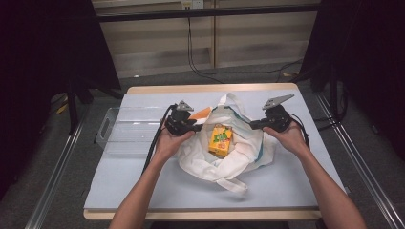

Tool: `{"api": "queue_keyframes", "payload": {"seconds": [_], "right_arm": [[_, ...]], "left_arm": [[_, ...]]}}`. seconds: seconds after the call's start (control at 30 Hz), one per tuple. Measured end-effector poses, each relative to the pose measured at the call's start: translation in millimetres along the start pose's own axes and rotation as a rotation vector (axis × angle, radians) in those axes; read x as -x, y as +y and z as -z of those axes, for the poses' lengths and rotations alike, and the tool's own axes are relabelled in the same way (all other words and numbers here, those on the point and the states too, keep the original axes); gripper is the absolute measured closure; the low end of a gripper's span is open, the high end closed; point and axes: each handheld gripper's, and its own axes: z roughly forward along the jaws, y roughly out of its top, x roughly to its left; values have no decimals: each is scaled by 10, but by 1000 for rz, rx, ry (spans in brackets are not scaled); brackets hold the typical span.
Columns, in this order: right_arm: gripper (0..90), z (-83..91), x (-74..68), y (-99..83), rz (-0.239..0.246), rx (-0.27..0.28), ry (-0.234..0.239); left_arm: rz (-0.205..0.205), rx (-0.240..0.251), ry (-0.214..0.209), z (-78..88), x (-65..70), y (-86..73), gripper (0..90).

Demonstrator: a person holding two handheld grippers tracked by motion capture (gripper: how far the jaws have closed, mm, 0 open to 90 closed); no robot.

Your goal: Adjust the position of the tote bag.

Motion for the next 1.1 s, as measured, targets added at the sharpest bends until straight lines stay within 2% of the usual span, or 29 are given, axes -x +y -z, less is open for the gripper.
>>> {"api": "queue_keyframes", "payload": {"seconds": [0.07,0.1,0.13,0.17,0.2,0.23,0.27,0.3,0.33,0.37,0.43,0.5,0.57,0.6,0.63,0.67,0.7,0.73,0.77,0.8,0.87,0.93,0.97,1.0,1.07,1.1], "right_arm": [[864,4,54,-32,-15,-5,-19],[865,5,88,-52,-26,-7,-22],[865,0,127,-80,-39,-11,-34],[865,0,127,-80,-39,-11,-34],[865,-18,181,-129,-50,-20,-43],[865,-18,181,-129,-50,-20,-43],[864,-24,194,-145,-54,-27,-53],[864,-48,235,-195,-63,-34,-47],[864,-68,243,-214,-61,-39,-51],[864,-89,250,-232,-63,-56,-54],[865,-153,255,-280,-59,-83,-64],[866,-197,243,-315,-64,-95,-86],[866,-222,245,-339,-56,-95,-92],[866,-233,230,-341,-54,-104,-109],[865,-233,228,-339,-57,-103,-107],[863,-229,228,-340,-59,-101,-104],[860,-220,229,-343,-57,-93,-98],[852,-201,235,-352,-63,-69,-89],[838,-186,241,-360,-68,-54,-77],[806,-163,231,-363,-74,-53,-72],[746,-129,200,-349,-59,-42,-64],[709,-75,170,-316,-47,-15,-46],[709,-75,170,-316,-47,-15,-46],[664,-1,130,-277,-46,18,-35],[639,22,113,-264,-40,28,-42],[574,94,76,-234,-38,55,-22]], "left_arm": [[22,-29,23,-1,-66,26,681],[20,-40,54,-15,-82,25,686],[20,-40,54,-15,-82,25,692],[58,-39,43,-36,-102,19,692],[61,-58,72,-32,-150,19,701],[61,-58,72,-32,-150,19,703],[116,-60,64,-43,-181,17,703],[125,-62,70,-48,-196,25,707],[116,-78,83,-54,-202,36,709],[94,-129,107,-83,-209,63,710],[99,-129,116,-112,-203,66,719],[73,-178,145,-155,-175,84,725],[58,-186,143,-164,-165,85,726],[58,-186,143,-164,-165,85,725],[59,-176,120,-144,-182,75,722],[73,-154,112,-139,-181,69,718],[73,-154,112,-139,-181,69,709],[40,-140,93,-101,-179,58,695],[72,-98,86,-102,-153,46,675],[45,-92,72,-69,-154,44,644],[25,-70,56,-32,-125,35,570],[-1,-55,49,7,-94,20,512],[-1,-55,49,7,-94,20,484],[5,-32,49,43,-81,3,460],[1,-13,53,111,-73,-24,446],[4,-1,58,157,-67,-35,409]]}}
